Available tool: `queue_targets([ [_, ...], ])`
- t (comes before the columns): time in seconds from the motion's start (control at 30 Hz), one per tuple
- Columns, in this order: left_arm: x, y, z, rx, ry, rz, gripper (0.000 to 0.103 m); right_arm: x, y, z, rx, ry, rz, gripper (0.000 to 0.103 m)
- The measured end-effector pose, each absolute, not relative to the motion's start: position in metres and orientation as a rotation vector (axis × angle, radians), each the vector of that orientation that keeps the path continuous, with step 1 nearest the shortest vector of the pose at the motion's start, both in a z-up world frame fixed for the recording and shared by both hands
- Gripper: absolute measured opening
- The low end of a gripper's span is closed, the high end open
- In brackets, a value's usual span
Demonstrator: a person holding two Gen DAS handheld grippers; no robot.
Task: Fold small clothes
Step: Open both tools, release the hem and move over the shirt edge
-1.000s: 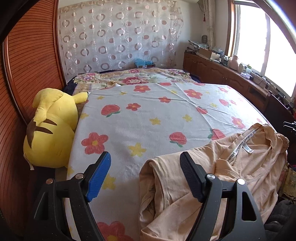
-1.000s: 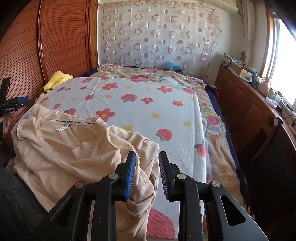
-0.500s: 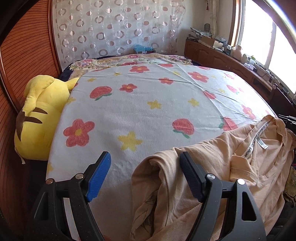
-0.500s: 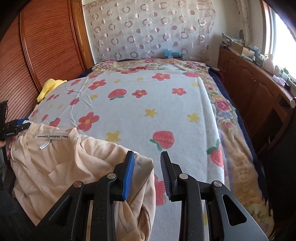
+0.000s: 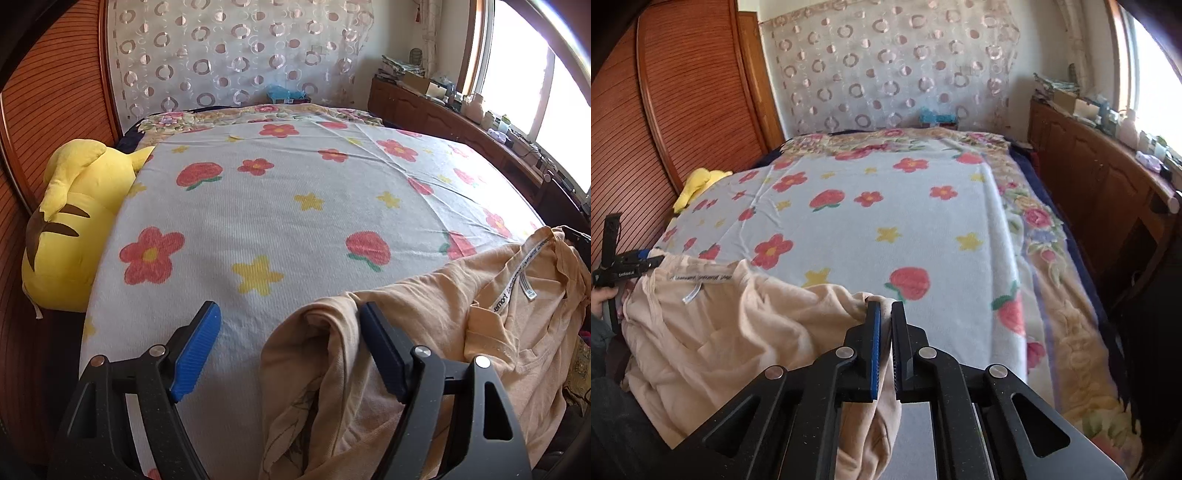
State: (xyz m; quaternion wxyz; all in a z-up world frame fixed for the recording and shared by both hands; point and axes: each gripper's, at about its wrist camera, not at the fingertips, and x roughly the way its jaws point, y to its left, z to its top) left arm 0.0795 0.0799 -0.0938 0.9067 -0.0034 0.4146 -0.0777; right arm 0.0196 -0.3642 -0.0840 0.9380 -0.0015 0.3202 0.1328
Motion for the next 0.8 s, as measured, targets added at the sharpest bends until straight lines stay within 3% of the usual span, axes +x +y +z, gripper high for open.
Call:
queue_targets([
  [0.27,0.081,0.081,-0.094,-0.008,0.856,-0.161,0.079,0.022,-0.37,-0.089,0.018,0.652,0.256,0.005],
  [0.37,0.08,0.081,-0.094,-0.008,0.856,-0.161,0.079,0.022,-0.36,-0.087,-0.023,0.653,0.251,0.021],
  [0.43,0.081,0.081,-0.094,-0.007,0.856,-0.162,0.079,0.023,-0.354,-0.088,-0.036,0.676,0.289,0.039],
  [0.5,0.081,0.081,-0.094,-0.009,0.857,-0.164,0.079,0.024,-0.354,-0.089,-0.05,0.678,0.274,0.046],
  [0.67,0.082,0.081,-0.093,0.002,0.87,-0.184,0.079,0.036,-0.359,-0.098,-0.047,0.717,0.262,0.051],
  [0.8,0.08,0.081,-0.09,0.022,0.885,-0.239,0.067,0.045,-0.365,-0.104,-0.033,0.746,0.258,0.052],
])
